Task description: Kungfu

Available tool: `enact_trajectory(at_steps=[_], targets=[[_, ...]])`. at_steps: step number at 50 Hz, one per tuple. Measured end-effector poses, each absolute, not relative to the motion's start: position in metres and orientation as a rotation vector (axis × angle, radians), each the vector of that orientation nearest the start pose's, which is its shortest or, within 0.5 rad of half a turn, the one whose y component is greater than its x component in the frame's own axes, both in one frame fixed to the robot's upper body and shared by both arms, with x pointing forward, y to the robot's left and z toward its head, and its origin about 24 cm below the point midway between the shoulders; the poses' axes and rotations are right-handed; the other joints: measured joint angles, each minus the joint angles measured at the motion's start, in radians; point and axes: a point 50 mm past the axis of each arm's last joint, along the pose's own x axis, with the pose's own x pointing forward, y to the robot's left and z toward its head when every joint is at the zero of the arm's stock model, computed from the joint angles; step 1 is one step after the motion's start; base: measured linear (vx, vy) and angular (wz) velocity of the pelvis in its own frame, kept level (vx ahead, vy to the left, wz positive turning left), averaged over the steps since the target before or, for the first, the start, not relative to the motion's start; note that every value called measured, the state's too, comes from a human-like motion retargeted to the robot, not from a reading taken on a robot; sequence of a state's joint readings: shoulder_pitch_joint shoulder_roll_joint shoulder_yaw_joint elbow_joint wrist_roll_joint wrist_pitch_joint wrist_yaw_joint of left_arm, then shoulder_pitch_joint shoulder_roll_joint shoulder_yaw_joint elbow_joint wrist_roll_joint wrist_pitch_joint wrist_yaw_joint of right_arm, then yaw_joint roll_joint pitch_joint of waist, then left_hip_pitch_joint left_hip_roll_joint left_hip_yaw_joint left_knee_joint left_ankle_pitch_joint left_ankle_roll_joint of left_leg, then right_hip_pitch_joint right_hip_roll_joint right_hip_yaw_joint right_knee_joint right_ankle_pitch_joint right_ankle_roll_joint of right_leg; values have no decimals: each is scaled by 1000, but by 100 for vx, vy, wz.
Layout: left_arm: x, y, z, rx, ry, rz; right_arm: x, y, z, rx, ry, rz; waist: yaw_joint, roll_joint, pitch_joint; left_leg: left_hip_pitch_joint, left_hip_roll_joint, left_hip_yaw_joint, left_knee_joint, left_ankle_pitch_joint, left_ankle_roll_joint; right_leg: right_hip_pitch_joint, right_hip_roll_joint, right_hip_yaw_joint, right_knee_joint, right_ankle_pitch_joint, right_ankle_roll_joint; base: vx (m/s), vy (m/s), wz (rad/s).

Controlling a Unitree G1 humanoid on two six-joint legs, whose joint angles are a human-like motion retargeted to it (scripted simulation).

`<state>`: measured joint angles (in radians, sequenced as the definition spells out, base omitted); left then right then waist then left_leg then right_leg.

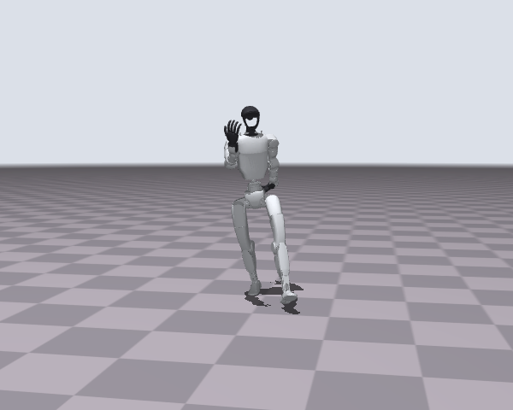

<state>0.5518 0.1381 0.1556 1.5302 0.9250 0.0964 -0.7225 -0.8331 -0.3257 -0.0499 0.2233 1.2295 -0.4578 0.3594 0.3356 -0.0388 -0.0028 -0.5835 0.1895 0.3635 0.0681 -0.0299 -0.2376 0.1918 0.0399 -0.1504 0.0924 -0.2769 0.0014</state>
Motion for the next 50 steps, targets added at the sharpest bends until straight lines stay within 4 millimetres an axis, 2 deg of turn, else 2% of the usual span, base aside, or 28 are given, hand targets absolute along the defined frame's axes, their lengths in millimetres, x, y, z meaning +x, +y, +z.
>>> enact_trajectory(at_steps=[3,5,8,10,12,15,17,20,22,23,25,27,29,30,32,34,36,37,39,40,43,45,47,50], targets=[[-226,171,-104,-260,2263,-848,330,-187,283,831,-1082,480,15,-26,-13,-5,2,1,80,-27,99,13,-17,-1,20,19,44,68,-35,-40],[-220,175,-110,-180,2242,-712,332,-186,277,846,-1058,477,33,-53,-24,1,-11,-2,155,-67,166,20,-41,6,37,49,94,81,-31,-60],[-203,195,-120,-27,2204,-458,337,-188,258,871,-990,452,39,-74,-63,33,-28,30,132,126,196,44,-52,18,61,147,186,116,-23,-16],[-185,211,-126,39,2172,-315,339,-188,236,869,-924,435,-9,-89,-121,-24,-60,-41,217,133,206,34,-50,4,86,264,258,105,-23,59],[-140,230,-142,81,2074,-217,341,-187,215,826,-868,427,5,-86,-138,-65,1,-82,281,100,178,-30,5,12,156,428,260,63,-56,-13],[-49,254,-159,186,1841,-171,348,-203,168,698,-706,338,-3,-11,-134,-16,65,-96,323,23,192,-80,78,-86,305,608,260,67,-33,39],[13,269,-159,296,1644,-183,349,-213,118,611,-497,249,-34,19,-152,26,62,-105,317,-14,205,-126,71,-152,411,609,260,77,-1,61],[114,283,-141,506,1332,-269,327,-224,26,471,-86,123,-79,26,-147,123,-17,-87,276,-49,253,-199,5,-163,536,455,260,76,9,88],[183,279,-115,655,1104,-349,291,-234,-35,394,221,26,-144,43,-129,203,-70,-99,232,-62,276,-242,-1,-154,548,368,260,57,3,155],[215,273,-99,720,980,-381,267,-238,-63,364,389,-23,-174,48,-119,243,-99,-106,209,-67,289,-264,-8,-141,544,325,260,61,-2,151],[273,251,-62,826,713,-432,206,-244,-112,309,759,-118,-235,46,-94,334,-183,-130,155,-76,326,-299,-54,-103,524,249,256,59,-2,138],[322,227,-12,910,424,-464,136,-248,-143,259,1106,-195,-284,54,-78,395,-221,-159,127,-89,343,-342,-73,-68,457,217,210,46,-10,106],[358,201,45,997,117,-487,65,-249,-160,200,1365,-259,-330,64,-59,448,-252,-185,108,-103,356,-381,-94,-35,380,207,155,46,-18,82],[370,187,75,1043,-39,-497,29,-249,-165,172,1470,-287,-351,69,-51,473,-265,-196,102,-110,360,-399,-105,-18,339,207,124,52,-27,79],[381,166,135,1141,-343,-486,-38,-245,-164,151,1625,-307,-411,83,-41,511,-285,-229,100,-125,360,-439,-120,19,267,219,75,45,-29,89],[380,147,194,1234,-647,-448,-101,-240,-154,164,1754,-300,-471,97,-27,545,-299,-256,106,-143,358,-477,-133,66,197,253,47,36,-32,85],[367,134,253,1313,-934,-383,-157,-231,-137,195,1867,-291,-527,105,-2,580,-314,-280,117,-164,358,-506,-147,105,128,315,28,26,-36,62],[358,129,281,-3481,2757,909,-183,-226,-127,215,1922,-290,-550,106,12,600,-322,-289,121,-175,359,-519,-153,123,96,341,22,19,-31,34],[335,121,325,-3166,2923,694,-232,-211,-102,259,2042,-308,-585,107,36,641,-335,-298,125,-199,361,-544,-162,145,46,373,10,20,-34,9],[323,118,342,-3041,2963,622,-254,-203,-87,-544,-4051,624,-600,108,45,660,-340,-302,126,-212,363,-558,-165,147,27,386,-4,24,-42,-3],[296,111,377,-2820,2968,467,-309,-180,-41,-603,-3792,756,-645,126,52,694,-341,-317,135,-245,364,-602,-166,132,11,365,-49,22,-38,8],[284,107,393,-2737,2942,360,-333,-161,-14,-672,-3613,870,-674,139,57,714,-338,-327,139,-262,366,-625,-162,143,11,348,-80,22,-50,31],[274,105,402,-2663,2919,257,-346,-143,3,-764,-3460,1009,-701,154,63,736,-329,-333,144,-274,366,-630,-156,169,1,319,-110,17,-41,41],[262,106,409,-2486,2946,138,-348,-124,7,-910,-3295,1244,-741,166,74,768,-324,-350,158,-288,366,-617,-152,236,7,274,-115,23,-60,45]])
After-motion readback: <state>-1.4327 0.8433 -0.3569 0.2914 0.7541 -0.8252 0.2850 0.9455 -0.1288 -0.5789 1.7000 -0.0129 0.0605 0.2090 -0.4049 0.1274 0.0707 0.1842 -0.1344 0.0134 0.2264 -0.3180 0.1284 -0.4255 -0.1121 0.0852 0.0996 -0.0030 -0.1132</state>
